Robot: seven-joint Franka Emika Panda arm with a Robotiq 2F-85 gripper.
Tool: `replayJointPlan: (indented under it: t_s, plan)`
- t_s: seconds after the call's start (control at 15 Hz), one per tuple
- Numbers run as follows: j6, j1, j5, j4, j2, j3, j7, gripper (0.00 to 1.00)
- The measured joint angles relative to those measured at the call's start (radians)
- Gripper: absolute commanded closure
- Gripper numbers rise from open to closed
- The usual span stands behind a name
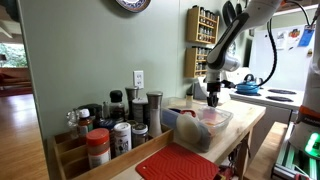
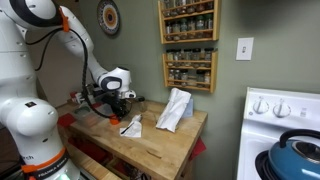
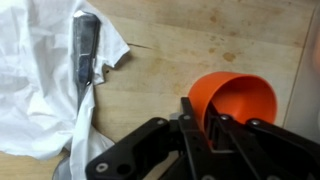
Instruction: Pick up the blue cup from the countertop and put it into the crisper drawer pick up the orange cup and put it in the blue cup inside the crisper drawer
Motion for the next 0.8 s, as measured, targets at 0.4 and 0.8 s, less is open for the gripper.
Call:
replayJointPlan:
  t_s: [0.4, 0.8]
  plan:
    - [-0.047, -0.002, -0.045, 0.004, -0.103, -0.002, -0.014, 0.99]
    - [-0.216, 0.058, -0.126, 0.072, -0.363, 0.007, -0.013, 0.99]
